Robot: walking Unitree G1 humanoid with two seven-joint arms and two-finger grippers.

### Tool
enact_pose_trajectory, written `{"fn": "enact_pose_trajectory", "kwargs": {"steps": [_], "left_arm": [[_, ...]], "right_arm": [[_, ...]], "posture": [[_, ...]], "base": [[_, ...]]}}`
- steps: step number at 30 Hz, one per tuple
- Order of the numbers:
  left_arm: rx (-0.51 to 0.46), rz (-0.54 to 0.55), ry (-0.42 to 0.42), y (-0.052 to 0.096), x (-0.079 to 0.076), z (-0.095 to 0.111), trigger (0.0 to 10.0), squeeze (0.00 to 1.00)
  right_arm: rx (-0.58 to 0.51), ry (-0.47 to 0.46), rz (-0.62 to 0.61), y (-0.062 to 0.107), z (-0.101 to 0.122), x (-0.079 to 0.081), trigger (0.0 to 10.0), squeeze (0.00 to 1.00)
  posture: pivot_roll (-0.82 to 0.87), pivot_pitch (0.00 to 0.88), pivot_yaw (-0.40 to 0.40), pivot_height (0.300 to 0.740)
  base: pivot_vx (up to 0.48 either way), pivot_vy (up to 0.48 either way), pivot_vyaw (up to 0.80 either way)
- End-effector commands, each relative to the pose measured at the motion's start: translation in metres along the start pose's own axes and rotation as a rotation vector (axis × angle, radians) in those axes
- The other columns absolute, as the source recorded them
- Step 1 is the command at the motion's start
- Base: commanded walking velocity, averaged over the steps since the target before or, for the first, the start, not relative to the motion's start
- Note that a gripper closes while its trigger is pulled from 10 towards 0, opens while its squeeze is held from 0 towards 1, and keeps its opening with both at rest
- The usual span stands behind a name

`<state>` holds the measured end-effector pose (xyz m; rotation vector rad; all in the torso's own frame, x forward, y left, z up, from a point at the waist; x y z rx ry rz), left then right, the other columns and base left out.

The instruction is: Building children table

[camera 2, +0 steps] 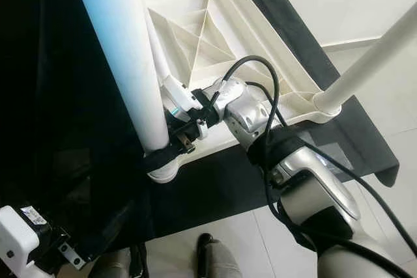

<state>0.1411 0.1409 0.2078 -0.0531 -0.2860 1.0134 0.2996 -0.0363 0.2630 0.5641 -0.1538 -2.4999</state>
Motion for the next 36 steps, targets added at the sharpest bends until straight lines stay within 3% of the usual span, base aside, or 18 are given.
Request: {"fn": "enact_pose_trajectory", "kwargs": {"steps": [1,14,18,25,36], "left_arm": [[0.002,-0.006,0.009,0.001,-0.004,0.002,10.0,0.0],[-0.001,-0.004,0.01,-0.001,-0.004,0.001,10.0,0.0],[-0.005,-0.005,0.011,-0.002,-0.004,0.001,10.0,0.0],[-0.009,-0.012,0.01,-0.004,-0.003,0.0,10.0,0.0],[-0.016,-0.02,0.015,-0.007,-0.003,-0.002,10.0,0.0]], "right_arm": [[0.06,-0.017,0.039,-0.005,-0.013,0.006,10.0,0.0],[0.054,-0.035,0.001,-0.005,-0.018,0.008,10.0,0.0],[0.04,-0.068,-0.063,-0.002,-0.021,0.009,10.0,0.0],[0.062,-0.165,-0.299,0.0,-0.032,0.008,10.0,0.0],[0.173,-0.202,-0.433,0.0,-0.036,0.017,10.0,0.0]], "posture": [[0.09,0.373,-0.089,0.74],[0.08,0.371,-0.089,0.74],[0.08,0.368,-0.083,0.74],[0.07,0.366,-0.078,0.74],[0.05,0.351,-0.066,0.74]], "base": [[0.0,0.0,0.0],[0.0,0.0,0.0],[0.0,0.0,0.0],[0.0,0.0,0.0],[0.0,0.0,0.0]]}}
Point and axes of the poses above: a point about 5 cm out from each wrist's last joint towards the gripper, its own y axis pointing back from the gripper into the wrist, its own z axis along the axis of the wrist's last joint, x = y × z, the point moved 2 cm from there along -y, pointing out of the wrist towards the gripper, and after that the axes turned 2 degrees about y, right-handed, at the moved point
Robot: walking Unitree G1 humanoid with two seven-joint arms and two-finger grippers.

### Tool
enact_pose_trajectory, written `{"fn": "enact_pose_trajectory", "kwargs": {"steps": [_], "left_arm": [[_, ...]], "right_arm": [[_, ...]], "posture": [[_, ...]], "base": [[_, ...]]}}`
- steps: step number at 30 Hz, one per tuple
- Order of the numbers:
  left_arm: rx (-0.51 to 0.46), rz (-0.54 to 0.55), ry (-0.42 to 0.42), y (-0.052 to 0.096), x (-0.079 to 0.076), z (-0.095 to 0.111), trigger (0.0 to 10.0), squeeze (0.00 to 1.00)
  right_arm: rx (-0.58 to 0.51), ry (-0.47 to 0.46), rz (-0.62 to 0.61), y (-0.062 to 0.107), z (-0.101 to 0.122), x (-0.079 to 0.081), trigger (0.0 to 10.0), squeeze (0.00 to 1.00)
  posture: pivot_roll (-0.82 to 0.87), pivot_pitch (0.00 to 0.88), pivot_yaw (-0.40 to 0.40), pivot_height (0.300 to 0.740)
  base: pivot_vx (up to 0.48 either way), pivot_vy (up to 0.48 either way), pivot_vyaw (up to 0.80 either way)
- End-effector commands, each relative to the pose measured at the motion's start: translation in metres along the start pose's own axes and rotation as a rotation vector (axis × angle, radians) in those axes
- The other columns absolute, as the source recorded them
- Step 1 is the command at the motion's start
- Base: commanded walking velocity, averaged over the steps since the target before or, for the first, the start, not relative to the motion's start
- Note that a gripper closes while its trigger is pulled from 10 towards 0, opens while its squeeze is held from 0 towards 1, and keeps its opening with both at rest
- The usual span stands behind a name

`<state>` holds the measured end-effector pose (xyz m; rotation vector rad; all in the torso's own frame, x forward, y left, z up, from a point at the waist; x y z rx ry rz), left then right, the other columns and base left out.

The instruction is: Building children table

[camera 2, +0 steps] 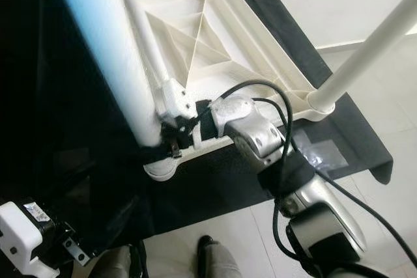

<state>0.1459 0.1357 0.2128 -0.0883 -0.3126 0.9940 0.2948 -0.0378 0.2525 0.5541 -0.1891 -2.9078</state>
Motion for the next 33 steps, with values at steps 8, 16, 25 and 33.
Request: {"fn": "enact_pose_trajectory", "kwargs": {"steps": [8,16,25,33], "left_arm": [[0.019,-0.014,0.015,-0.002,-0.001,-0.008,10.0,0.0],[0.017,-0.014,0.009,-0.002,0.0,-0.009,10.0,0.0],[0.005,-0.013,-0.006,-0.005,0.006,-0.009,10.0,0.0],[-0.043,0.046,-0.044,-0.009,0.029,-0.001,10.0,0.0]], "right_arm": [[0.166,-0.128,-0.222,0.006,-0.031,0.0,10.0,0.0],[0.135,-0.196,-0.447,0.008,-0.036,0.01,10.0,0.0],[0.143,-0.258,-0.694,-0.001,-0.047,0.034,10.0,0.0],[0.203,-0.194,-0.91,-0.002,-0.056,0.038,10.0,0.0]], "posture": [[0.04,0.334,-0.069,0.74],[0.04,0.319,-0.067,0.74],[0.03,0.301,-0.059,0.74],[0.04,0.273,-0.053,0.74]], "base": [[0.0,0.0,0.0],[0.0,0.0,0.0],[0.0,0.0,0.0],[0.0,0.0,0.0]]}}
Point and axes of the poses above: a point about 5 cm out from each wrist's last joint towards the gripper, its own y axis pointing back from the gripper into the wrist, its own z axis along the axis of the wrist's last joint, x = y × z, the point moved 2 cm from there along -y, pointing out of the wrist towards the gripper, and after that the axes turned 2 degrees about y, right-handed, at the moved point
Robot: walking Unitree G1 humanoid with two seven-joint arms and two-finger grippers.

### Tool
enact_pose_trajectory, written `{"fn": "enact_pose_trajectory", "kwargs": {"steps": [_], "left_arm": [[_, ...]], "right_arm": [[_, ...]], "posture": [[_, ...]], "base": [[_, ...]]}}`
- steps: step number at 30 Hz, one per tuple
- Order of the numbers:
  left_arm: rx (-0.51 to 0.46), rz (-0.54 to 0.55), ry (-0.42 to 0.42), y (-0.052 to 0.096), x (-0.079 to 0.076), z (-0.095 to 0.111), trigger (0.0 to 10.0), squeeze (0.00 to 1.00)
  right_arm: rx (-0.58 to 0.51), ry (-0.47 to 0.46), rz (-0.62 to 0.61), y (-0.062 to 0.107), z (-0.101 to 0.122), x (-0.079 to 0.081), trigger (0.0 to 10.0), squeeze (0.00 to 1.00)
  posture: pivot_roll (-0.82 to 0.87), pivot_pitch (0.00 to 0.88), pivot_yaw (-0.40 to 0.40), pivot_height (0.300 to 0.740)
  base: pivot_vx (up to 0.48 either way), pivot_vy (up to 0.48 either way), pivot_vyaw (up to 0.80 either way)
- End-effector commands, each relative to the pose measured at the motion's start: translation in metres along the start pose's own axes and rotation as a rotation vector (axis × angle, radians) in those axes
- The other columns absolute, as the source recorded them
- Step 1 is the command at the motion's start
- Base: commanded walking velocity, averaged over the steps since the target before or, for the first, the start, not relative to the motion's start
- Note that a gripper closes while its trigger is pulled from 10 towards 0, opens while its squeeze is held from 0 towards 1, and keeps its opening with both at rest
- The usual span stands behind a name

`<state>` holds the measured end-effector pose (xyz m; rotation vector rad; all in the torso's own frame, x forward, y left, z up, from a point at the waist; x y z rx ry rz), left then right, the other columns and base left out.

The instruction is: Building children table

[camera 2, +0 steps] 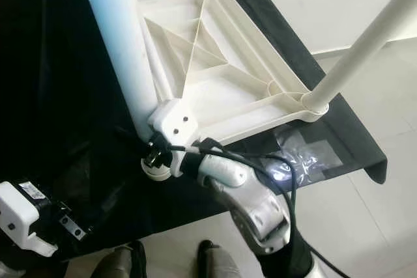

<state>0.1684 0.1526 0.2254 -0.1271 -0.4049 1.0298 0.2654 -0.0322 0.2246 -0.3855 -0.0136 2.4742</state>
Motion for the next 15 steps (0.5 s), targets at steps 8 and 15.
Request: {"fn": "enact_pose_trajectory", "kwargs": {"steps": [8,15], "left_arm": [[-0.105,0.123,0.062,-0.009,0.039,0.015,10.0,0.0],[-0.117,0.082,0.073,-0.018,0.06,0.027,10.0,0.0]], "right_arm": [[0.202,0.017,-0.168,0.004,-0.042,-0.01,10.0,0.0],[0.178,0.012,-0.274,0.004,-0.04,-0.011,10.0,0.0]], "posture": [[0.05,0.251,-0.055,0.74],[0.07,0.241,-0.035,0.74]], "base": [[0.0,0.0,0.0],[0.0,0.0,0.0]]}}
Point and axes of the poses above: a point about 5 cm out from each wrist's last joint towards the gripper, its own y axis pointing back from the gripper into the wrist, its own z axis along the axis of the wrist's last joint, x = y × z, the point moved 2 cm from there along -y, pointing out of the wrist towards the gripper, and after that the axes turned 2 degrees about y, right-handed, at the moved point
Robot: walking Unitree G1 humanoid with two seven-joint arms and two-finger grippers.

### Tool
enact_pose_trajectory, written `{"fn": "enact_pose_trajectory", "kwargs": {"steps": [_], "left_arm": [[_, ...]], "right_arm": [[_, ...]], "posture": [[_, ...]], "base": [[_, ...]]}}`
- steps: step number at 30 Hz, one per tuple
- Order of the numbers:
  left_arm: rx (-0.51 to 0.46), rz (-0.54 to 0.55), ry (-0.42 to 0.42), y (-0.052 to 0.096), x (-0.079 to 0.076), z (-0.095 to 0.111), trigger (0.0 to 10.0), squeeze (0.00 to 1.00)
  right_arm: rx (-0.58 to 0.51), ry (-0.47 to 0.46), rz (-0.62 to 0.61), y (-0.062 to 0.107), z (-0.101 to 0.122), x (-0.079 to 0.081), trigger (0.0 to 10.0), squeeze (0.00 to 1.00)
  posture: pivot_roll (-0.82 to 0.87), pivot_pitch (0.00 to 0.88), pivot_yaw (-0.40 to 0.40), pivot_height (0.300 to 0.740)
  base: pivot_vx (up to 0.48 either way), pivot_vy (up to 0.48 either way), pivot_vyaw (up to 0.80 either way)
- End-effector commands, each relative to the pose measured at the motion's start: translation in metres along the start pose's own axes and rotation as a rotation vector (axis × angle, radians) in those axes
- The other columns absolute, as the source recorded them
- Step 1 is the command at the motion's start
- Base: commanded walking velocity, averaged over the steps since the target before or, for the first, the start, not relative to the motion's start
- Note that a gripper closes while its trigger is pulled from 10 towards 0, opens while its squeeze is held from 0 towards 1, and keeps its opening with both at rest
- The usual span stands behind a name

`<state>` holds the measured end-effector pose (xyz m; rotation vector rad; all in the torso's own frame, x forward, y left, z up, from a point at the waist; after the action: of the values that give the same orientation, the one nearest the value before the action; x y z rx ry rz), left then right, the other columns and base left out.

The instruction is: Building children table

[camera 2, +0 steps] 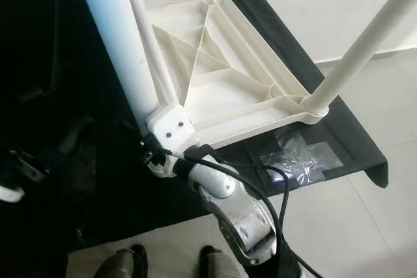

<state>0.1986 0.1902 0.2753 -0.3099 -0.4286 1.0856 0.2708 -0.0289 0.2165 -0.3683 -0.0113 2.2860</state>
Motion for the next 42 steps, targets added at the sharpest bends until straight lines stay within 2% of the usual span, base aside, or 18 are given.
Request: {"fn": "enact_pose_trajectory", "kwargs": {"steps": [1,5,7,11,13,14,17,18,19,20,27,33,34,39,42], "left_arm": [[0.033,-0.01,0.017,0.002,0.001,-0.004,10.0,0.0],[0.046,-0.022,0.025,-0.001,0.006,-0.003,10.0,0.0],[0.042,-0.039,0.064,-0.011,0.011,0.003,10.0,0.0],[0.042,-0.051,0.078,-0.014,0.012,0.004,10.0,0.0],[0.042,-0.085,0.082,-0.02,0.012,0.008,10.0,0.0],[0.028,-0.183,0.095,-0.035,0.009,0.018,10.0,0.0],[0.022,-0.229,0.115,-0.044,0.008,0.024,10.0,0.0],[0.011,-0.27,0.134,-0.052,0.008,0.03,10.0,0.12],[0.002,-0.293,0.152,-0.057,0.009,0.034,10.0,0.35],[-0.005,-0.334,0.169,-0.063,0.007,0.038,10.0,1.0],[0.015,-0.478,0.229,-0.082,-0.004,0.044,10.0,1.0],[0.044,-0.519,0.251,-0.088,-0.01,0.042,10.0,1.0],[0.07,-0.561,0.305,-0.09,-0.015,0.04,10.0,1.0],[0.108,-0.612,0.366,-0.097,-0.023,0.037,10.0,1.0],[0.108,-0.612,0.366,-0.097,-0.023,0.037,10.0,1.0]], "right_arm": [[0.15,0.015,-0.087,0.006,-0.031,-0.012,10.0,0.0],[0.149,0.014,-0.101,0.006,-0.031,-0.012,10.0,0.0],[0.15,0.007,-0.112,0.005,-0.032,-0.012,10.0,0.0],[0.15,0.006,-0.115,0.005,-0.032,-0.012,10.0,0.0],[0.149,0.003,-0.12,0.004,-0.033,-0.012,10.0,0.0],[0.142,-0.004,-0.133,0.002,-0.032,-0.013,10.0,0.0],[0.136,-0.007,-0.146,0.001,-0.032,-0.013,10.0,0.0],[0.13,-0.009,-0.162,-0.001,-0.031,-0.014,10.0,0.0],[0.125,-0.012,-0.176,-0.002,-0.031,-0.014,10.0,0.0],[0.12,-0.014,-0.188,-0.003,-0.031,-0.015,10.0,0.0],[0.104,-0.017,-0.204,-0.008,-0.03,-0.013,10.0,0.0],[0.098,-0.017,-0.204,-0.01,-0.029,-0.011,10.0,0.0],[0.091,-0.016,-0.204,-0.012,-0.028,-0.011,10.0,0.0],[0.078,-0.015,-0.201,-0.015,-0.027,-0.011,10.0,0.0],[0.078,-0.015,-0.201,-0.015,-0.027,-0.011,10.0,0.0]], "posture": [[0.07,0.241,-0.035,0.74],[0.07,0.24,-0.03,0.74],[0.07,0.236,-0.027,0.74],[0.07,0.234,-0.026,0.74],[0.08,0.23,-0.024,0.74],[0.08,0.226,-0.021,0.74],[0.08,0.223,-0.012,0.74],[0.09,0.221,-0.006,0.74],[0.09,0.219,-0.004,0.74],[0.09,0.216,0.002,0.74],[0.09,0.209,0.015,0.74],[0.09,0.208,0.021,0.74],[0.09,0.204,0.025,0.74],[0.1,0.199,0.025,0.74],[0.1,0.199,0.025,0.74]], "base": [[0.0,0.0,0.0],[0.0,0.0,0.0],[0.0,0.0,0.0],[0.0,0.0,0.0],[0.0,0.0,0.0],[0.0,0.0,0.0],[0.0,0.0,0.0],[0.0,0.0,0.0],[0.0,0.0,0.0],[0.0,0.0,0.0],[0.0,0.0,0.0],[0.0,0.0,0.0],[0.0,0.0,0.0],[0.0,0.0,0.0],[0.0,0.0,0.0]]}}
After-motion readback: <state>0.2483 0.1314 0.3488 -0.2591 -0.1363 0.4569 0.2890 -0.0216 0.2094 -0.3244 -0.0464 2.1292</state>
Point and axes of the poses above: a point about 5 cm out from each wrist's last joint towards the gripper, its own y axis pointing back from the gripper into the wrist, its own z axis along the axis of the wrist's last joint, x = y × z, the point moved 2 cm from there along -y, pointing out of the wrist towards the gripper, and after that the axes turned 2 degrees about y, right-handed, at the moved point
